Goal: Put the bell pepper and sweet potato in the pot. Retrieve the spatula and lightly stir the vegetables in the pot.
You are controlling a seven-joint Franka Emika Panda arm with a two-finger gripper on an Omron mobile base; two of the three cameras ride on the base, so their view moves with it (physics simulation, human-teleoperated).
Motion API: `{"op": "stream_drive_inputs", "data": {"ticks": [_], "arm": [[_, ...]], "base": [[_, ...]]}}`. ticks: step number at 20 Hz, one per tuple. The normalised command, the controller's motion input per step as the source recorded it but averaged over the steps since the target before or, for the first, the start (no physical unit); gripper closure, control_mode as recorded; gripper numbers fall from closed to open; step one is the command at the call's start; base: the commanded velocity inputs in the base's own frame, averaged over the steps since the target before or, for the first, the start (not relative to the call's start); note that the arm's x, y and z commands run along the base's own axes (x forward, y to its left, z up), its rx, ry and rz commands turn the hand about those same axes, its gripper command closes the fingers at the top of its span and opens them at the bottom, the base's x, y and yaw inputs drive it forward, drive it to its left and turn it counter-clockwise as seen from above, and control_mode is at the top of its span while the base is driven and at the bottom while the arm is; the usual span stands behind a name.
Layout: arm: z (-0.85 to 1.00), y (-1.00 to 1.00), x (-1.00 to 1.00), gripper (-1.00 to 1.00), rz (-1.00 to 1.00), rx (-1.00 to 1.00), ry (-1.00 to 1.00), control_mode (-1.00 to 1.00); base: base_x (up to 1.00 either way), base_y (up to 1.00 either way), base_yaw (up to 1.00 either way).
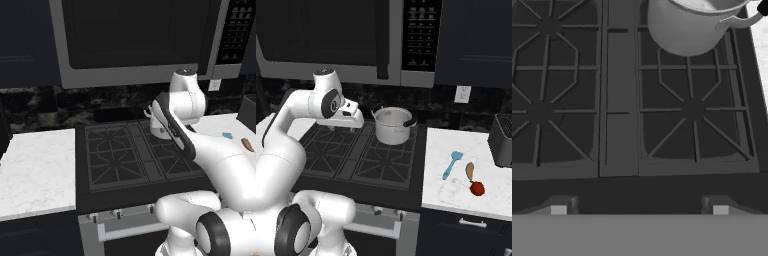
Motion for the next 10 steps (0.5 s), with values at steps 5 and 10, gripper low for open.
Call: {"op": "stream_drive_inputs", "data": {"ticks": [5,10], "arm": [[-0.04,0.0,0.02,-1.0,-0.01,0.0,0.08,1.0],[0.0,0.0,0.0,-1.0,0.0,0.0,0.0,1.0]], "base": [[0.0,-0.01,0.0],[0.0,-0.54,-0.02]]}}
